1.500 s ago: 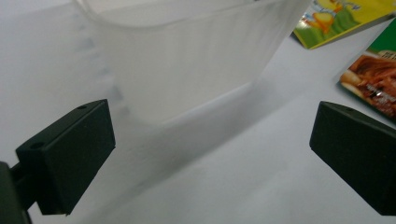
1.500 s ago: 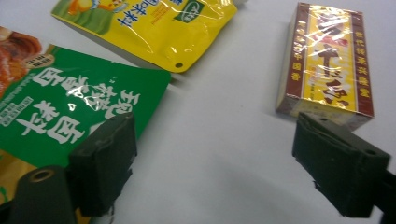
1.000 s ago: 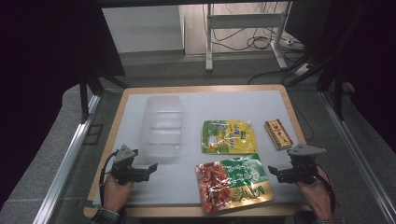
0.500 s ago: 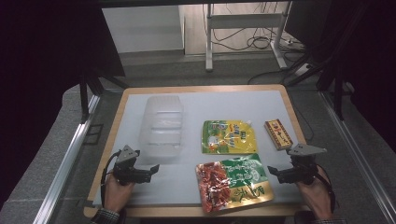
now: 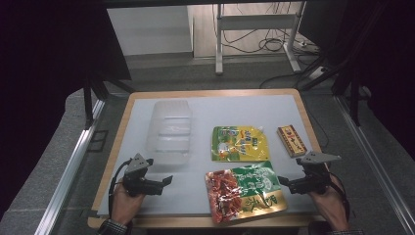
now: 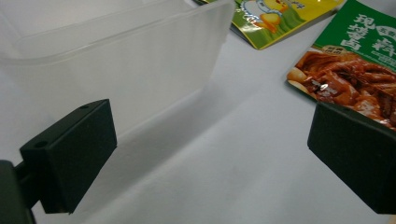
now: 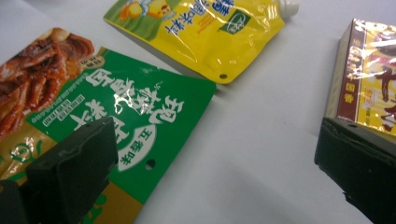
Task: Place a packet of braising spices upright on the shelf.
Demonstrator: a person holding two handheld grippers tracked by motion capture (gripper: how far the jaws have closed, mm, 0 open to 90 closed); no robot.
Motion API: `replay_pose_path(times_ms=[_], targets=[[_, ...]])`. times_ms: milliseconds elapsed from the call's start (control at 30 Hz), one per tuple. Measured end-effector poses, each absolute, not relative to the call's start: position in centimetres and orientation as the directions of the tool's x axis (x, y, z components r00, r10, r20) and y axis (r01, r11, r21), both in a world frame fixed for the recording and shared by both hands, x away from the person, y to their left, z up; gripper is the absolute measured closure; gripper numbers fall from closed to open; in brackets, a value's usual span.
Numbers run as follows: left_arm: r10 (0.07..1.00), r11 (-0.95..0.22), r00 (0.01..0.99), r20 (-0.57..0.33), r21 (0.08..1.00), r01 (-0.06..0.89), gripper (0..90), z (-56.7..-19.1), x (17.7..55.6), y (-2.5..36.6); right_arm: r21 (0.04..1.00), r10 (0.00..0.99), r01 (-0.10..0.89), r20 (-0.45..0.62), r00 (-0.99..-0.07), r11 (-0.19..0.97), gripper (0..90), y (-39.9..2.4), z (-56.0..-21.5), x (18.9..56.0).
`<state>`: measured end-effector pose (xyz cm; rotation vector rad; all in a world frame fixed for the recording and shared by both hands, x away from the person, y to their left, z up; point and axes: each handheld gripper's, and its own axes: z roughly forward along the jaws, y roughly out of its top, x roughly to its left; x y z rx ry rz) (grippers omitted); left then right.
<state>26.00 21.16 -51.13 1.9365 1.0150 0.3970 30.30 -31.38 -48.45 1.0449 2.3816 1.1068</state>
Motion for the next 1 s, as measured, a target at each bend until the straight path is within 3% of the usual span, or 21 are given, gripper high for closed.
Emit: replay_pose_path(times_ms=[733,1000], targets=[[0.699,-0.324,0.706,-0.117,0.828,0.458,0.9,-50.2,25.6,17.0,0.76,0.712,0.463,0.001,-0.702,0.455,0.0,-30.7,-47.9,30.2],[0.688,-0.357,0.72,-0.093,0.82,0.447,4.8,-50.0,25.7,15.3,0.763,0.71,0.458,-0.002,-0.704,0.456,0.0,-30.4,-48.0,30.2]])
